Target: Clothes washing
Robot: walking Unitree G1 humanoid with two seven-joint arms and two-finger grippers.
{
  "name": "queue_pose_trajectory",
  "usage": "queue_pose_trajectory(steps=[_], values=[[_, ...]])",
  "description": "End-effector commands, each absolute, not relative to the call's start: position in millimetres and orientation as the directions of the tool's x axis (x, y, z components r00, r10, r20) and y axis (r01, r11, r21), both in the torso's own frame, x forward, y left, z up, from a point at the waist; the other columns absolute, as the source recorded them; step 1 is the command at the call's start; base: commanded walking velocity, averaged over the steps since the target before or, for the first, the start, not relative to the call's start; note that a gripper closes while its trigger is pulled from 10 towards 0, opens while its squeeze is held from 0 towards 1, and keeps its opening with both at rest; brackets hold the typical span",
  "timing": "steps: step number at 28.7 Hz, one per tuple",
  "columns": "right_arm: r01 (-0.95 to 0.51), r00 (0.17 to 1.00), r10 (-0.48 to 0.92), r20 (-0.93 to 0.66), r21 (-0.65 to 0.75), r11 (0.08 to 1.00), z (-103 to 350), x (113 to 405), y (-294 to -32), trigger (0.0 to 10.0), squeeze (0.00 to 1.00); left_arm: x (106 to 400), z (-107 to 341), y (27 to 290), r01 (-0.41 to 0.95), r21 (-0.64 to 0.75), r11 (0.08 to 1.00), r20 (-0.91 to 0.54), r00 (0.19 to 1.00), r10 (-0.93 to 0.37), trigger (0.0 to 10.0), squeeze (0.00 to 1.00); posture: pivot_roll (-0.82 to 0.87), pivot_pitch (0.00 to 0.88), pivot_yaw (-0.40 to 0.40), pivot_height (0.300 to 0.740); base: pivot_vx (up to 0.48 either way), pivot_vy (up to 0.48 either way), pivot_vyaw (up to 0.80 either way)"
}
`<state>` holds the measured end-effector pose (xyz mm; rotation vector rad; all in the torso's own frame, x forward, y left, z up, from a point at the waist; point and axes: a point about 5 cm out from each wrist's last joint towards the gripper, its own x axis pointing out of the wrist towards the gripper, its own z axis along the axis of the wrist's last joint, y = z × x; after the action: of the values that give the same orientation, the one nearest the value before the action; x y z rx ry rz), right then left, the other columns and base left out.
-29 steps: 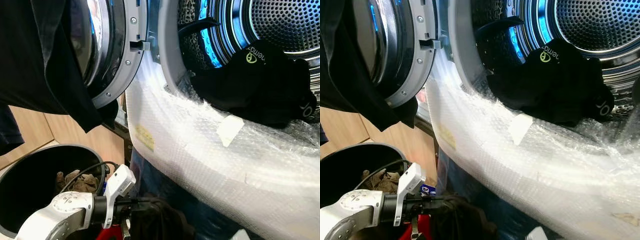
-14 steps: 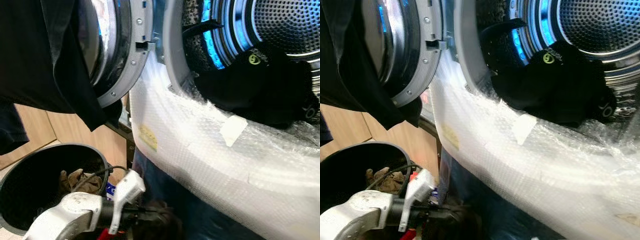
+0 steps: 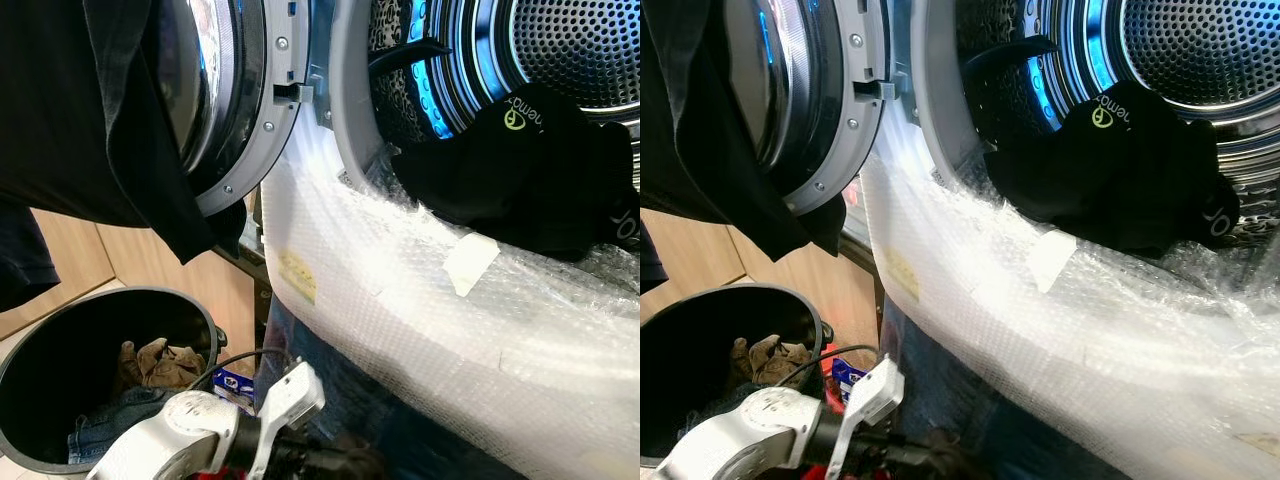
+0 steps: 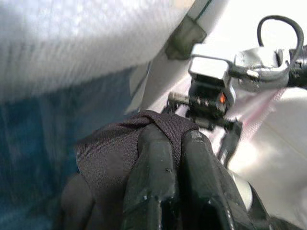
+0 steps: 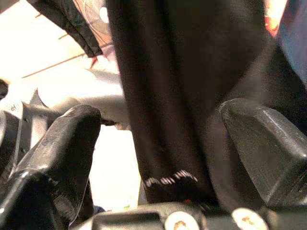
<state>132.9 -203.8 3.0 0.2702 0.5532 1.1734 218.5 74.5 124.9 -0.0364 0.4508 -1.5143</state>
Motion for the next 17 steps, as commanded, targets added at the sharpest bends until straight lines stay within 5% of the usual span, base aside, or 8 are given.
queue_pose_trajectory(steps=[1,10,17], values=[[-0.804,0.274,0.923,-0.270,0.461,0.374,7,136,-203,10.0,1.00,221,129,69,0.962,-0.268,0.060,-0.251,-0.010,-0.968,0.0,0.00,0.11,0.032,-0.099,0.740,0.000,0.000,0.00],[-0.803,0.297,0.899,-0.321,0.425,0.417,3,153,-179,10.0,1.00,227,149,35,0.978,-0.210,0.002,-0.158,-0.032,-0.987,0.0,0.00,0.13,0.030,-0.110,0.740,0.000,0.000,0.00],[-0.800,0.301,0.895,-0.330,0.423,0.425,3,153,-179,10.0,1.00,227,151,33,0.978,-0.208,-0.001,-0.151,-0.033,-0.988,0.0,0.00,0.13,0.030,-0.110,0.740,0.000,0.000,0.00]])
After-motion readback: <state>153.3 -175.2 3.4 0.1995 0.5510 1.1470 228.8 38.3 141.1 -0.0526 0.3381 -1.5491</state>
